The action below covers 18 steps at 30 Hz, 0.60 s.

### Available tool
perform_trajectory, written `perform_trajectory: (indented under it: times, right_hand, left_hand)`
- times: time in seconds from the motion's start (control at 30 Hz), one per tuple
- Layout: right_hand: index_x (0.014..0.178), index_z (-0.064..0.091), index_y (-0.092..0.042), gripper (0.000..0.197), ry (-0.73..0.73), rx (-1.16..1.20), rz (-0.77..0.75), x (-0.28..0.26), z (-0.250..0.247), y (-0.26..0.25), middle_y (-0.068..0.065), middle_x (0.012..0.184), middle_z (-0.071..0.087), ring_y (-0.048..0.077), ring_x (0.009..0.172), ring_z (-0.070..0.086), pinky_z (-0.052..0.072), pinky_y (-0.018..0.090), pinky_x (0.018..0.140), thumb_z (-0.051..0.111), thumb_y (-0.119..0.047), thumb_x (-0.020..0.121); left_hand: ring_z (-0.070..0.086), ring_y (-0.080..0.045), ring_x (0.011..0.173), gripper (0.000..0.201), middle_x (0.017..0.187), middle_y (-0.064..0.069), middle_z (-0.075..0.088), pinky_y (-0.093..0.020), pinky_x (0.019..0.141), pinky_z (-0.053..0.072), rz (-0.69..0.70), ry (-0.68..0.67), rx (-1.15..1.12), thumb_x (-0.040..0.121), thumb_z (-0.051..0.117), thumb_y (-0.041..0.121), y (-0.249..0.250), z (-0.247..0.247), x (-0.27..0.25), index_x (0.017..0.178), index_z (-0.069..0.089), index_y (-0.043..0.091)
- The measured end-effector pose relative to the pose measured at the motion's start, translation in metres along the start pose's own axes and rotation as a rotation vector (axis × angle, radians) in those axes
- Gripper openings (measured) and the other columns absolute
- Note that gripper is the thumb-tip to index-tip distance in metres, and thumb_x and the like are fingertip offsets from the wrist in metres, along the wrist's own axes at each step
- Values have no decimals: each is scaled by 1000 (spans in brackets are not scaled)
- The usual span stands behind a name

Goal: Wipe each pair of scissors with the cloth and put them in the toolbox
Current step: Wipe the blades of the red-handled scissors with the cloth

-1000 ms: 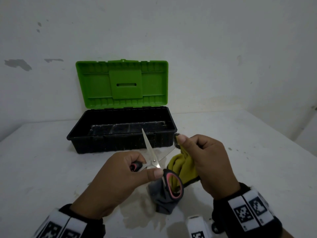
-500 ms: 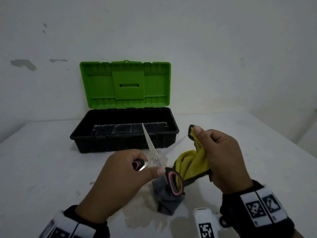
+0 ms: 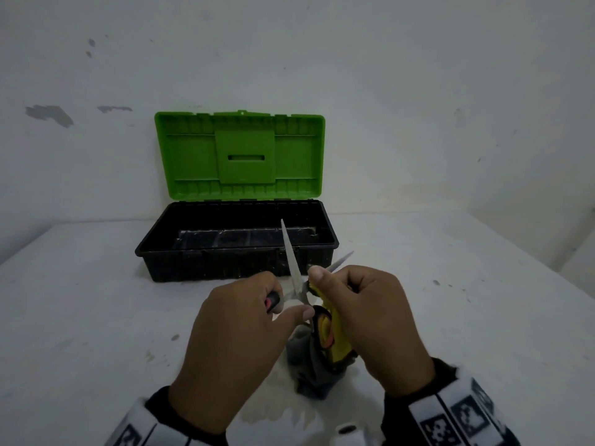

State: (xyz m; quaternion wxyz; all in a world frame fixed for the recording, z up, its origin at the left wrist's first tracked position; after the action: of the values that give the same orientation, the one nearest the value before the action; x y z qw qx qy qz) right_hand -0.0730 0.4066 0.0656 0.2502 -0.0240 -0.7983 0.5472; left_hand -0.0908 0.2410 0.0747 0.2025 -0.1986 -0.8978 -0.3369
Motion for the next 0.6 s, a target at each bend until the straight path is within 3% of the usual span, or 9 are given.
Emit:
perform_trajectory:
  times: [0.17,0.3,0.4,0.47,0.6]
  right_hand:
    - [52,57,-10,51,73,-21,8,4,-4,5,7,51,56,7,46,48,43,16,49,72,-47,83]
    - [51,55,-13,49,65,-13,-2,-2,-1,2,-1,47,53,5,44,47,45,15,49,71,-46,84]
    - [51,53,-7,56,132,17,31,7,-10,5,7,47,54,29,53,59,54,38,57,72,-48,83]
    - [47,49,-11,56,164,32,40,13,-14,7,1,45,51,33,59,63,56,44,62,73,-47,83]
    - [49,51,-7,56,100,64,36,8,-8,4,7,47,52,22,48,52,51,36,54,72,-45,84]
  left_hand:
    - [43,-4,47,40,50,11,44,-16,45,29,12,27,37,65,71,62,-1,0,-2,63,50,28]
    - [42,-2,48,38,51,13,44,-14,47,26,6,22,15,65,74,59,-1,-3,-2,63,50,29]
    - [43,-2,47,39,49,13,44,-13,46,27,8,20,10,63,71,62,-3,-5,-2,62,51,28]
    - [42,-3,47,41,49,11,44,-14,46,28,-5,19,-11,62,73,62,-4,-6,-1,61,50,28]
    - [41,-5,46,43,48,9,42,-15,45,32,-53,-5,-76,61,79,57,-6,-7,-1,58,47,28]
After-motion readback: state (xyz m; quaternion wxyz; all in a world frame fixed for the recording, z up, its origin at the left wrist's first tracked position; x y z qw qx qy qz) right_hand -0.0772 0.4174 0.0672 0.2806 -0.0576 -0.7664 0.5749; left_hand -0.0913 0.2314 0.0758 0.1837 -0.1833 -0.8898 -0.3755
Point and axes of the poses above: each hand's wrist, its own x-axis towards the middle knuckle, its own z-axis out of the palm, y = z × x, the point moved 2 cm from there along x, towards the middle knuckle
